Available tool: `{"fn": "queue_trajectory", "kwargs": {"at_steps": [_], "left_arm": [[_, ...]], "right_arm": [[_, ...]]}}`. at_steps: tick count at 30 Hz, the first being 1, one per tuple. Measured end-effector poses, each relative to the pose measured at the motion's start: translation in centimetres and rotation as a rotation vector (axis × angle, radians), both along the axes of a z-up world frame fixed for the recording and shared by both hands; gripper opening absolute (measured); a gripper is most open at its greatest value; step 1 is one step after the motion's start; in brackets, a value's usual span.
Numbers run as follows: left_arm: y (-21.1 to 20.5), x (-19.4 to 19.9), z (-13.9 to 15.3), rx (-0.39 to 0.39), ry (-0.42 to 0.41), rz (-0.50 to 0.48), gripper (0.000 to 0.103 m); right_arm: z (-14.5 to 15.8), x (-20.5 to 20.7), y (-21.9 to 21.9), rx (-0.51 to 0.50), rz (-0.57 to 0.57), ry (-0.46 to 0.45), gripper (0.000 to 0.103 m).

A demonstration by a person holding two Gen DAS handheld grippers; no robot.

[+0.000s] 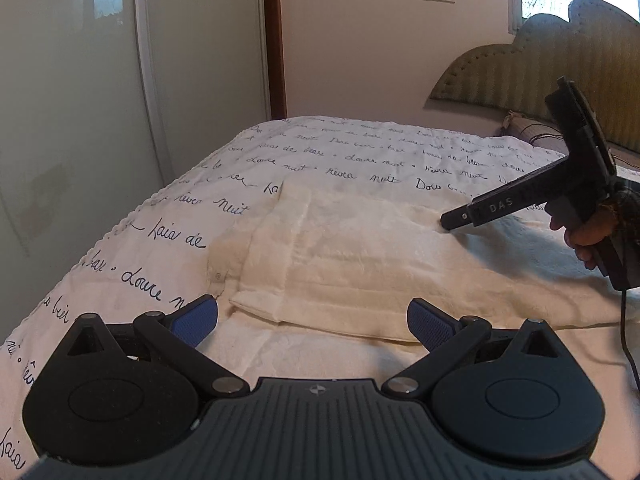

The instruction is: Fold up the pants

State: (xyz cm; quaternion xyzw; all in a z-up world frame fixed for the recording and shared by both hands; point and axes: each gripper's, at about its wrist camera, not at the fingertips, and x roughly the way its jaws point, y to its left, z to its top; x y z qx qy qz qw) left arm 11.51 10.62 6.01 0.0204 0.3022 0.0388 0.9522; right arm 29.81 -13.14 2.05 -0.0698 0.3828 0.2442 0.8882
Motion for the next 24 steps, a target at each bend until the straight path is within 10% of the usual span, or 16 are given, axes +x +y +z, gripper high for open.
{"fn": "queue_trajectory", "kwargs": {"at_steps": [5, 9, 18, 24], "left_arm": [[0.5, 1.9, 0.5, -0.033, 0.025, -0.009, 0.102], [0.7, 3.7, 1.2, -0.065, 0.031, -0.022, 0.102], [4.5, 4.6, 2.5, -0.482, 0.013, 0.008, 0.102], [6.3, 3.8, 3.4, -0.705, -0.036, 0.005, 0.102]], "right_arm": [[-1.0, 1.9, 0.5, 0.018, 0.064, 0.067, 0.051], [-0.4, 1.0, 0.5, -0.014, 0.100, 0.023, 0.011], [2.0, -11.7, 6.0, -0.395, 0.269, -0.413, 0.007], [1.6, -21.2, 7.2, -0.512, 0.368, -0.552, 0.007]]}}
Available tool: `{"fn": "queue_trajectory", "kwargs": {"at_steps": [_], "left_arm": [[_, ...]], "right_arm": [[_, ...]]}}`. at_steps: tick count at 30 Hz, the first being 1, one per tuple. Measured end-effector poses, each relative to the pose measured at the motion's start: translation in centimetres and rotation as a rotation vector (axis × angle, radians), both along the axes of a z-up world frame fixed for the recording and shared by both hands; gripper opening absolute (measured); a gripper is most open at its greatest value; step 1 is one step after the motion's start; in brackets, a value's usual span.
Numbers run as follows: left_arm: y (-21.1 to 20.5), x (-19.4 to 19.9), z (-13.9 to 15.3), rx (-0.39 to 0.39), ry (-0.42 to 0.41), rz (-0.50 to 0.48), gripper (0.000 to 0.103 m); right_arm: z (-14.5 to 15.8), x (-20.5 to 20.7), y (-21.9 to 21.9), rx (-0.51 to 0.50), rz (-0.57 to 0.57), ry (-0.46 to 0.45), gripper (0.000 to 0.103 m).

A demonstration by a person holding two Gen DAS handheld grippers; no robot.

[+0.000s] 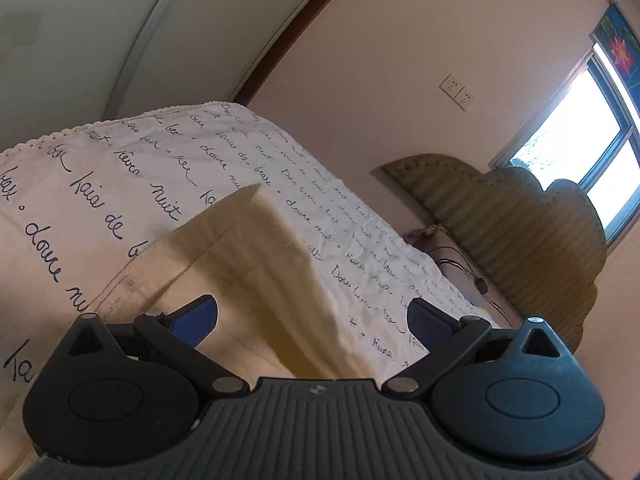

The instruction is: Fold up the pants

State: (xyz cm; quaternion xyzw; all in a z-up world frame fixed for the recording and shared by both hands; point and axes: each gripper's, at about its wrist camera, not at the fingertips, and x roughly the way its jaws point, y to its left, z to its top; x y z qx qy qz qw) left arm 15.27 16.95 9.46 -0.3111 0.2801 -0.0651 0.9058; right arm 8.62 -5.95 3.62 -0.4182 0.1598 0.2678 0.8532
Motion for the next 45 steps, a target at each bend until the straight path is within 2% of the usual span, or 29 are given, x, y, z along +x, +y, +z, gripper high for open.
{"fn": "queue_trajectory", "kwargs": {"at_steps": [2, 4, 6, 7, 8, 9, 11, 12, 13, 17, 20, 22, 24, 26, 27, 28, 34, 40, 45], "left_arm": [[-0.1, -0.2, 0.3, -0.018, -0.001, 0.000, 0.102], [-0.5, 0.0, 0.0, 0.008, 0.053, 0.022, 0.102], [-0.4, 0.3, -0.9, -0.010, 0.108, 0.061, 0.094], [-0.2, 0.3, -1.4, -0.039, 0.106, 0.069, 0.089], [0.1, 0.4, -1.9, -0.058, 0.105, 0.074, 0.068], [0.3, 0.5, -2.3, -0.063, 0.125, 0.081, 0.043], [0.5, 0.6, -2.7, -0.094, 0.151, 0.072, 0.026], [0.6, 0.5, -2.9, -0.101, 0.143, 0.064, 0.012], [0.6, 0.2, -2.9, -0.092, 0.132, 0.062, 0.009], [0.1, -1.8, -1.6, -0.053, 0.043, 0.046, 0.005], [-0.1, -3.1, -0.7, -0.021, -0.009, 0.043, 0.004], [-0.2, -3.8, -0.4, -0.003, -0.031, 0.049, 0.003], [-0.1, -4.0, -0.3, -0.017, -0.027, 0.046, 0.003], [0.2, -4.4, -0.3, -0.021, -0.026, 0.039, 0.003], [0.4, -4.8, -0.4, -0.019, -0.027, 0.036, 0.003], [0.6, -5.2, -0.3, -0.014, -0.032, 0.037, 0.003], [3.2, -8.9, -0.3, 0.001, -0.049, 0.001, 0.003], [4.2, -14.0, -0.3, 0.120, -0.068, -0.052, 0.003], [4.3, -16.0, -2.6, 0.195, 0.000, -0.085, 0.003]], "right_arm": [[-0.5, -1.9, 0.1, 0.002, 0.004, 0.009, 0.007], [-0.9, -2.5, 0.0, 0.034, -0.011, 0.019, 0.007], [-0.9, -2.2, -0.1, 0.087, -0.040, 0.026, 0.007], [-0.7, -2.0, -0.2, 0.119, -0.056, 0.029, 0.006], [-0.6, -1.9, -0.2, 0.145, -0.072, 0.031, 0.006], [-0.6, -1.9, -0.2, 0.163, -0.086, 0.021, 0.007], [-0.5, -1.7, -0.3, 0.179, -0.118, 0.003, 0.006], [-0.6, -1.5, -0.3, 0.174, -0.132, -0.001, 0.007], [-0.7, -1.5, -0.5, 0.166, -0.149, -0.019, 0.008], [-1.1, -1.1, -1.6, 0.139, -0.211, -0.035, 0.011], [-1.3, -0.8, -2.8, 0.133, -0.277, -0.044, 0.019], [-1.4, -0.3, -3.6, 0.125, -0.339, -0.052, 0.032], [-1.6, 0.5, -4.6, 0.118, -0.377, -0.040, 0.036], [-2.1, 1.2, -6.1, 0.131, -0.406, -0.002, 0.034], [-2.1, 1.3, -6.4, 0.134, -0.416, 0.005, 0.017], [-2.0, 1.1, -6.6, 0.131, -0.420, 0.003, 0.008], [0.0, -5.8, -4.7, 0.066, -0.315, -0.050, 0.007], [0.5, -13.4, -2.3, 0.051, -0.207, -0.003, 0.007], [-1.1, -16.6, -1.1, 0.048, -0.179, 0.053, 0.007]]}}
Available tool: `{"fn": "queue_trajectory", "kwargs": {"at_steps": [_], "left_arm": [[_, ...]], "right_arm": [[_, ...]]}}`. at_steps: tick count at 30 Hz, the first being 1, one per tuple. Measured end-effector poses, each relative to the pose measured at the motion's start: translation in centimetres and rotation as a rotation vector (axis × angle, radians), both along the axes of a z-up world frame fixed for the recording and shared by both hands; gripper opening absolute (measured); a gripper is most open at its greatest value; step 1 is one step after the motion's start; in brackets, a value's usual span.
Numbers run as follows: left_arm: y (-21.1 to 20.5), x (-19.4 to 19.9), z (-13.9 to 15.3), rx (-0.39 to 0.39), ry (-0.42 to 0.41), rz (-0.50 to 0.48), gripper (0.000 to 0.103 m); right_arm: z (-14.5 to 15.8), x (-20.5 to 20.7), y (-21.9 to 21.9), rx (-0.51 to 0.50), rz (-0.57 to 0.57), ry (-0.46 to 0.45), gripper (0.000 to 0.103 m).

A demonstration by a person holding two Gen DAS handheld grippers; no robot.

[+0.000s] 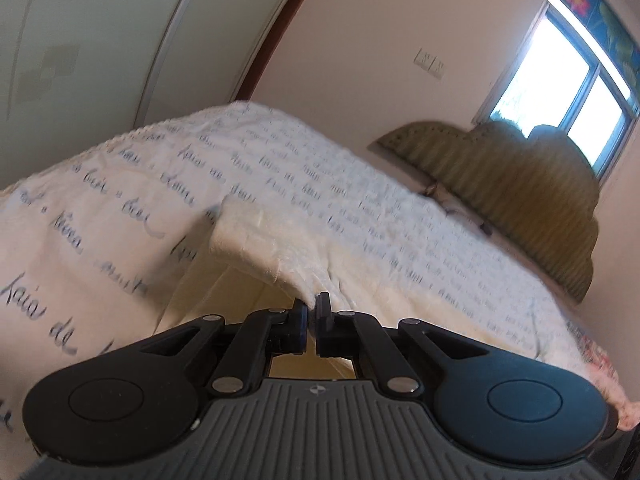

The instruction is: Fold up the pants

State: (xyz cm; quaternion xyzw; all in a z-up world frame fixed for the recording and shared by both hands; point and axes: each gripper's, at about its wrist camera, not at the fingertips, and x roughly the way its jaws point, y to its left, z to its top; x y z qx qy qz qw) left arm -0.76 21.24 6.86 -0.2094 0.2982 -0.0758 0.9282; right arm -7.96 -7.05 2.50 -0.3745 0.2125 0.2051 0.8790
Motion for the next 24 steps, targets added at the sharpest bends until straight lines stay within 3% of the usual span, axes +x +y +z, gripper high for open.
{"fn": "queue_trajectory", "kwargs": {"at_steps": [3, 8, 11, 17, 20, 21, 22, 24], "left_arm": [[-0.2, -0.7, -1.8, 0.046, 0.047, 0.018, 0.003], [0.1, -1.2, -3.0, 0.046, 0.075, 0.056, 0.005], [-0.6, -2.1, -2.9, 0.104, 0.054, 0.046, 0.005], [-1.2, -2.6, -3.9, 0.130, 0.068, 0.054, 0.009], [-1.5, -2.7, -3.2, 0.172, 0.078, 0.081, 0.022], [-1.6, -2.9, -2.8, 0.189, 0.083, 0.089, 0.031], [-1.6, -3.2, -2.4, 0.204, 0.086, 0.097, 0.031], [-1.5, -4.0, -1.5, 0.262, 0.080, 0.137, 0.042]], "right_arm": [[-1.2, -0.4, 0.0, -0.002, -0.006, 0.027, 0.007], [-2.5, -1.5, 0.8, -0.021, -0.013, 0.042, 0.007], [-3.3, -2.0, 0.9, -0.041, -0.019, 0.032, 0.007], [-3.5, -2.7, -0.3, 0.049, -0.057, 0.049, 0.006], [-3.5, -2.6, -0.2, 0.095, -0.096, 0.053, 0.007], [-3.4, -2.7, -0.2, 0.099, -0.104, 0.043, 0.007], [-3.2, -3.1, -0.2, 0.087, -0.107, 0.035, 0.008], [-2.5, -4.3, -0.4, 0.071, -0.085, 0.043, 0.009]]}}
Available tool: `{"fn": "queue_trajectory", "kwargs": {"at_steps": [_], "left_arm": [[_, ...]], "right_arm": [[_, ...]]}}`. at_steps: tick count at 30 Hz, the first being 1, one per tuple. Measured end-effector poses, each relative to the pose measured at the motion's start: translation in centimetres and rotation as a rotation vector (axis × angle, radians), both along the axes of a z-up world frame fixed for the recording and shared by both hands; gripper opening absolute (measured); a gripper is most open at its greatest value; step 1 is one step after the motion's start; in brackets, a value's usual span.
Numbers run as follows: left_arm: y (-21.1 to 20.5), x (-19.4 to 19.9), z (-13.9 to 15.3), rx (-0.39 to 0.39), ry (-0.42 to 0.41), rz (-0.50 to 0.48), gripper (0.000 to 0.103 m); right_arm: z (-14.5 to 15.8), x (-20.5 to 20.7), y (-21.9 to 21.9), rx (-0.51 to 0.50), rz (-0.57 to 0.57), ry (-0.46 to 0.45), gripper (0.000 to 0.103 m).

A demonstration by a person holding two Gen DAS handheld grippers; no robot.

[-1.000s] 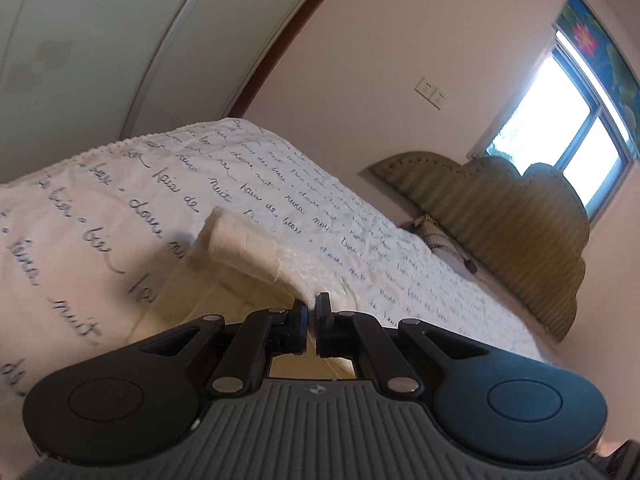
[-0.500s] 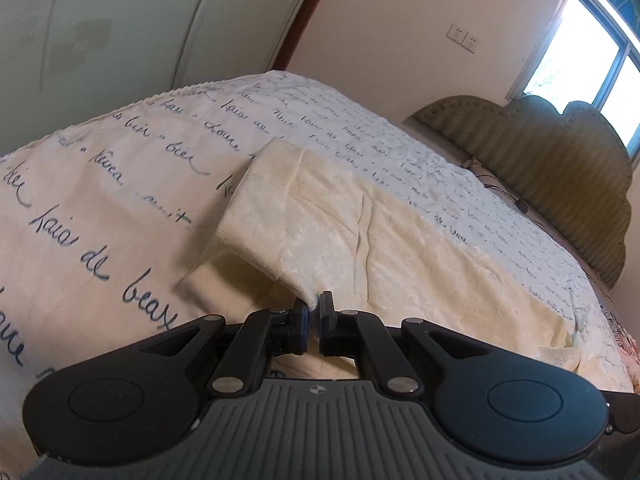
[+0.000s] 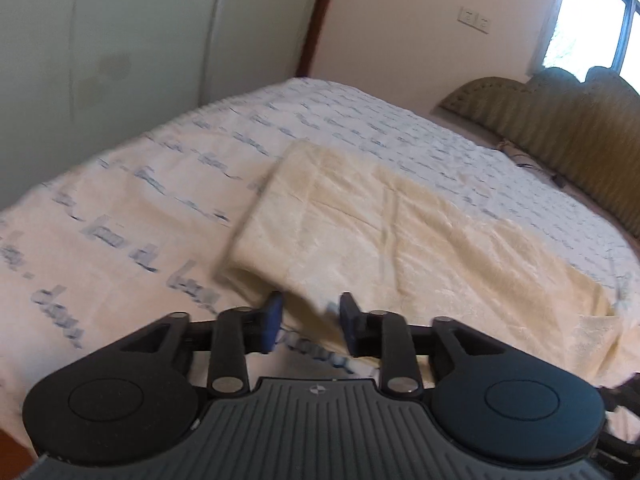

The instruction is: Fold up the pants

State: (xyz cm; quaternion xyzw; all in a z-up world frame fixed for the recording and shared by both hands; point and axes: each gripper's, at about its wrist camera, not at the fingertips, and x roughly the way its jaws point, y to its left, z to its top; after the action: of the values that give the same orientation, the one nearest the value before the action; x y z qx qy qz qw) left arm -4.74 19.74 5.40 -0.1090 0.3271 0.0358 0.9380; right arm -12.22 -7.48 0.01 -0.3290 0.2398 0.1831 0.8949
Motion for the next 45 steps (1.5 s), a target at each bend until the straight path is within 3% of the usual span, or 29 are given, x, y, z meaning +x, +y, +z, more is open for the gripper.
{"fn": "queue_trajectory", "kwargs": {"at_steps": [3, 5, 8, 12, 14, 17, 23, 25, 28, 30, 34, 37, 40, 41, 45], "left_arm": [[-0.5, -1.1, 1.4, 0.106, -0.040, 0.053, 0.043], [-1.6, -0.9, 2.4, 0.147, -0.067, 0.045, 0.043], [-4.5, 0.3, 3.4, 0.110, -0.108, -0.056, 0.049], [-11.1, 2.2, 3.4, 0.048, -0.132, -0.292, 0.055], [-14.9, 2.6, 3.1, 0.041, -0.143, -0.433, 0.057], [-20.1, 2.3, 2.2, 0.048, -0.169, -0.654, 0.060], [-28.4, -0.2, -0.8, 0.216, -0.222, -0.972, 0.062], [-29.8, -0.5, -1.8, 0.247, -0.233, -1.048, 0.062], [-31.6, -0.5, -3.0, 0.281, -0.235, -1.098, 0.054], [-32.8, 0.2, -3.7, 0.297, -0.202, -1.110, 0.040], [-34.3, 1.5, -4.9, 0.374, -0.221, -1.065, 0.038], [-34.8, 1.8, -5.0, 0.381, -0.240, -1.078, 0.039], [-35.1, 1.9, -5.3, 0.375, -0.214, -1.087, 0.006], [-35.1, 2.0, -5.4, 0.368, -0.205, -1.085, 0.002], [-34.8, 1.1, -4.9, 0.361, -0.251, -1.103, 0.001]], "right_arm": [[2.4, -0.8, -2.8, 0.148, 0.002, 0.042, 0.011], [3.6, -0.7, -4.9, 0.258, -0.054, 0.018, 0.011], [3.6, 1.3, -7.5, 0.373, -0.190, 0.015, 0.011], [1.2, 3.2, -8.5, 0.379, -0.284, 0.147, 0.011], [1.2, 2.2, -8.4, 0.364, -0.270, 0.136, 0.011], [2.5, 0.8, -10.9, 0.469, -0.330, 0.112, 0.011], [3.4, -0.7, -19.3, 0.573, -0.693, -0.003, 0.012], [3.3, -1.2, -21.2, 0.646, -0.746, -0.009, 0.012], [2.4, -1.5, -22.8, 0.704, -0.795, 0.007, 0.012], [1.5, -1.3, -23.2, 0.694, -0.823, 0.028, 0.012], [0.6, -1.5, -23.4, 0.703, -0.835, 0.042, 0.011], [0.7, -1.5, -23.4, 0.697, -0.837, 0.048, 0.011], [1.3, -1.2, -23.2, 0.690, -0.837, 0.039, 0.012], [1.8, -1.0, -23.2, 0.690, -0.827, 0.029, 0.012], [3.7, 0.7, -22.4, 0.688, -0.785, -0.018, 0.012]]}}
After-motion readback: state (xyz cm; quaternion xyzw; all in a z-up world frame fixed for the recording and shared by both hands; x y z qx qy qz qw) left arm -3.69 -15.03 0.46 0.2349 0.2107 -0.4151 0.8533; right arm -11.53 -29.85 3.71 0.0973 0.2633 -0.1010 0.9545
